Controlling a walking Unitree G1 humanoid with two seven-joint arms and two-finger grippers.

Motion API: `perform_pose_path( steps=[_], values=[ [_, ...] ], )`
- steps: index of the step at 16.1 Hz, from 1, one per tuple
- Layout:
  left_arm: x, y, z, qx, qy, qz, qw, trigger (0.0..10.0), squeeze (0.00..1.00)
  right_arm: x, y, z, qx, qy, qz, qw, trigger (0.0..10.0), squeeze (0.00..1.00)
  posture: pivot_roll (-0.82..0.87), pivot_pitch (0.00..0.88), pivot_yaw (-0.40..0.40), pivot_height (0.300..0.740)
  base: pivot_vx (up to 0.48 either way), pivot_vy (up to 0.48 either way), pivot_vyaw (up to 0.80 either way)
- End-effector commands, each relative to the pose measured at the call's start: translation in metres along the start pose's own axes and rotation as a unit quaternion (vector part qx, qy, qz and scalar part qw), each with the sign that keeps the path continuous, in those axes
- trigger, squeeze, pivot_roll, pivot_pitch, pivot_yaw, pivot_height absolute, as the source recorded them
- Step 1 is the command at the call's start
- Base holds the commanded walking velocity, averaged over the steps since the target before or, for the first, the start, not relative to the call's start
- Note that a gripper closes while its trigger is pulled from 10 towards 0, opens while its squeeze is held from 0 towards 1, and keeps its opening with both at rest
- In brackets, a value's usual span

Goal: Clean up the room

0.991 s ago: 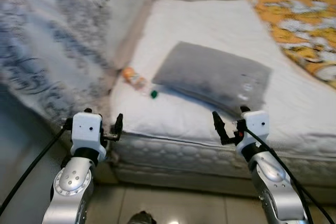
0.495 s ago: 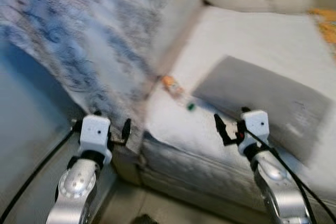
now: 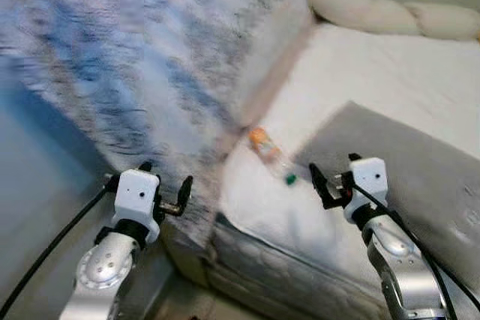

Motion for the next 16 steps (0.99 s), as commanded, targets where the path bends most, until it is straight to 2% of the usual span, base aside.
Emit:
perform_pose_path(
  steps=[1, 3, 5, 6, 8, 9, 10, 13, 16],
  values=[
    [0.001, -0.004, -0.003, -0.013, 0.003, -0.022, 1.0, 10.0, 0.0, -0.01, 0.004, 0.003, -0.003, -0.003, 0.024, 1.0, 10.0, 0.0, 0.07, 0.0, 0.005, 0.74, 0.262, 0.0, 0.0],
    [0.009, -0.009, -0.002, -0.015, 0.005, -0.072, 0.997, 10.0, 0.0, -0.012, 0.005, 0.002, -0.013, -0.006, 0.041, 0.999, 10.0, 0.0, 0.07, 0.0, 0.003, 0.74, 0.0, 0.0, 0.0],
    [0.013, -0.011, -0.003, -0.023, 0.017, -0.099, 0.995, 10.0, 0.0, -0.014, 0.007, 0.003, -0.018, -0.013, 0.051, 0.998, 10.0, 0.0, 0.07, 0.0, 0.002, 0.74, 0.0, 0.0, 0.0],
    [0.019, -0.012, -0.002, -0.034, 0.029, -0.133, 0.99, 10.0, 0.0, -0.014, 0.019, 0.004, -0.038, -0.017, 0.054, 0.998, 10.0, 0.0, 0.07, 0.0, 0.0, 0.74, 0.0, 0.0, 0.0],
    [0.021, -0.011, -0.001, -0.037, 0.032, -0.143, 0.989, 10.0, 0.0, -0.014, 0.034, 0.003, -0.063, -0.023, 0.051, 0.996, 10.0, 0.0, 0.07, 0.0, 0.0, 0.74, 0.0, 0.0, 0.0],
    [0.022, -0.01, 0.001, -0.036, 0.033, -0.15, 0.987, 10.0, 0.0, -0.015, 0.045, 0.002, -0.077, -0.015, 0.057, 0.995, 10.0, 0.43, 0.08, 0.0, -0.001, 0.74, 0.0, 0.0, 0.0],
    [0.023, -0.009, 0.002, -0.037, 0.038, -0.155, 0.987, 10.0, 0.0, -0.015, 0.052, 0.001, -0.087, -0.014, 0.06, 0.994, 10.0, 1.0, 0.08, 0.0, -0.001, 0.74, 0.0, 0.0, 0.0],
    [0.024, 0.001, 0.011, -0.037, 0.047, -0.171, 0.983, 10.0, 0.0, -0.017, 0.088, 0.004, -0.126, -0.023, 0.075, 0.989, 10.0, 1.0, 0.09, 0.0, 0.004, 0.74, 0.0, 0.0, 0.0],
    [0.028, 0.007, 0.021, -0.02, 0.047, -0.187, 0.981, 10.0, 0.0, -0.014, 0.103, 0.009, -0.142, -0.014, 0.063, 0.988, 10.0, 1.0, 0.1, 0.014, 0.008, 0.74, 0.0, 0.0, 0.0]
  ],
)
Point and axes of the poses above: a point about 5 cm out from each wrist's last joint towards the gripper, its own y axis pointing out of the wrist towards the gripper, its own z axis along the axis of the wrist's last joint, x = y × z, the point moved 1 cm from there along y, pointing out of the wrist towards the gripper, and after that the axes turned 4 degrees about -y, right-handed, at the moved point
